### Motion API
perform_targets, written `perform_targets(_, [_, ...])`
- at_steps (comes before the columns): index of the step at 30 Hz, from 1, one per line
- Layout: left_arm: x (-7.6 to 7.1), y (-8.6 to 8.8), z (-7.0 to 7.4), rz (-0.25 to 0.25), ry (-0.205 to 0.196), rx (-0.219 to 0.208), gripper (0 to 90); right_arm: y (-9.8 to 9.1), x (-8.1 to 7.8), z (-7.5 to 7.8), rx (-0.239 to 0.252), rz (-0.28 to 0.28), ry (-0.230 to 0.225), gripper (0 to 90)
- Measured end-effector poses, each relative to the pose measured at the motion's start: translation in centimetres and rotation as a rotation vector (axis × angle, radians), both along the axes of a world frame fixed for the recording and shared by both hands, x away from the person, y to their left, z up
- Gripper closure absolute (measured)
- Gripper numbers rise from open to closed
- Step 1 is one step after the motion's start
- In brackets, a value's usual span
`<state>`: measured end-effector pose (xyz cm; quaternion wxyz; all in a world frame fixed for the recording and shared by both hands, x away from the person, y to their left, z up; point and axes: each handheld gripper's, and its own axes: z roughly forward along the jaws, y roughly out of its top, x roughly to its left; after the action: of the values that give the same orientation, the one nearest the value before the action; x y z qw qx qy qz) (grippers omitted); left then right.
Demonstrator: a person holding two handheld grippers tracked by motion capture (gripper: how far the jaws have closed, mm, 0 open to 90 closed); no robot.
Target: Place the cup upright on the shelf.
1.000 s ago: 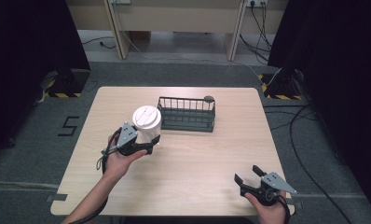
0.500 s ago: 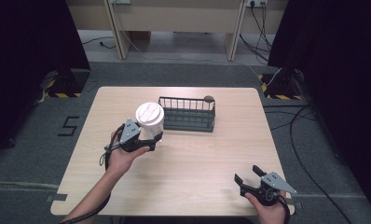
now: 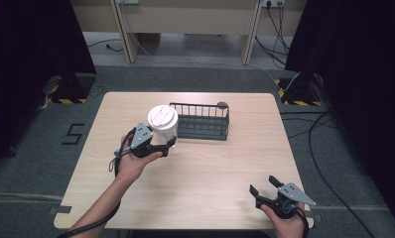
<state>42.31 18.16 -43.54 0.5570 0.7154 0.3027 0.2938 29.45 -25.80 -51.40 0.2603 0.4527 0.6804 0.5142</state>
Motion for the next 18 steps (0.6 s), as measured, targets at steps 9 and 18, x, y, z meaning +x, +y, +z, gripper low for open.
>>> perform_targets(9, [0.6,-0.5,0.3,-0.001,0.001,0.001,17.7,0.0,0.0,0.0,0.002,0.001,0.003,15.6])
perform_targets(18, [1.2,-1.2,1.0,-0.005,-0.007,-0.001,17.7,-0.1,0.0,0.0,0.004,0.001,0.004,15.6])
